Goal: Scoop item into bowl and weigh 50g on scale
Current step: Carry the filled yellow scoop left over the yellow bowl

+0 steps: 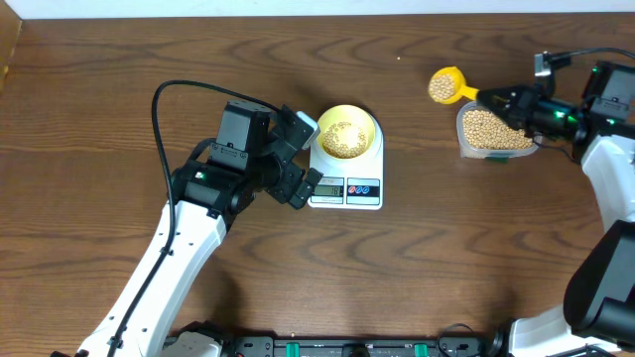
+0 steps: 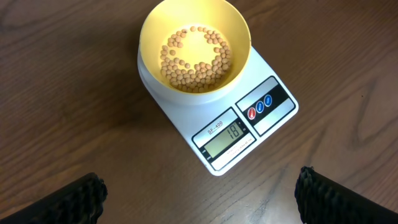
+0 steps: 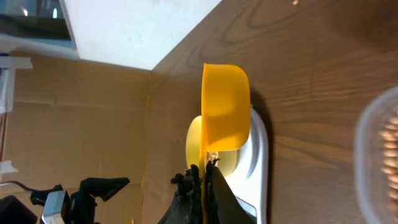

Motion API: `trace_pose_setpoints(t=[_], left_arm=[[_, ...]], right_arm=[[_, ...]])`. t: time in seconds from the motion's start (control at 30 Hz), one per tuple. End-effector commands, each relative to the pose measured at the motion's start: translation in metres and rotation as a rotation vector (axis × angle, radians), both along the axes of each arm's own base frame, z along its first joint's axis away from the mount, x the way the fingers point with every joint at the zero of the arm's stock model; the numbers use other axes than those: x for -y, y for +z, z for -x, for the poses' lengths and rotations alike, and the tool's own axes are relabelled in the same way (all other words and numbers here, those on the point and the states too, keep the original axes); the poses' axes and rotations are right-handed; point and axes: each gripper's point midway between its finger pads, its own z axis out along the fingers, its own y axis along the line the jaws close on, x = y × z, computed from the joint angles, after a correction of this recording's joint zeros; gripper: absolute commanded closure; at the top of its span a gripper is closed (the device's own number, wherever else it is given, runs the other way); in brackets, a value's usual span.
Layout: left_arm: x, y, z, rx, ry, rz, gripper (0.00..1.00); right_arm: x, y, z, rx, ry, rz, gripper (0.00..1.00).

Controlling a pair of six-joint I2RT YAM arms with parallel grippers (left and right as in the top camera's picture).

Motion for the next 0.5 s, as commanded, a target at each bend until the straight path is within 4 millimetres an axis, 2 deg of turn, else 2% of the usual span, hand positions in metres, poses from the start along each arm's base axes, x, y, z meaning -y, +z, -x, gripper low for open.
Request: trace_pose_setpoints(t=[0.0,0.27,0.47], left_arm=[[0.0,0.001,0.002,-0.001,-0.005,0.008,0.01],[0.0,0.001,0.002,-0.001,-0.005,0.008,0.01],[0.0,0.001,0.002,-0.001,-0.005,0.008,0.01]], right_arm=[[-0.023,0.003,0.004,-0.018,0.058,-0.039,0.99],[-0.077,0.01,0.006,0.011,0.164,-0.041,0.99],[-0.108,0.009,0.01,0.018,0.214,-0.021,0.99]])
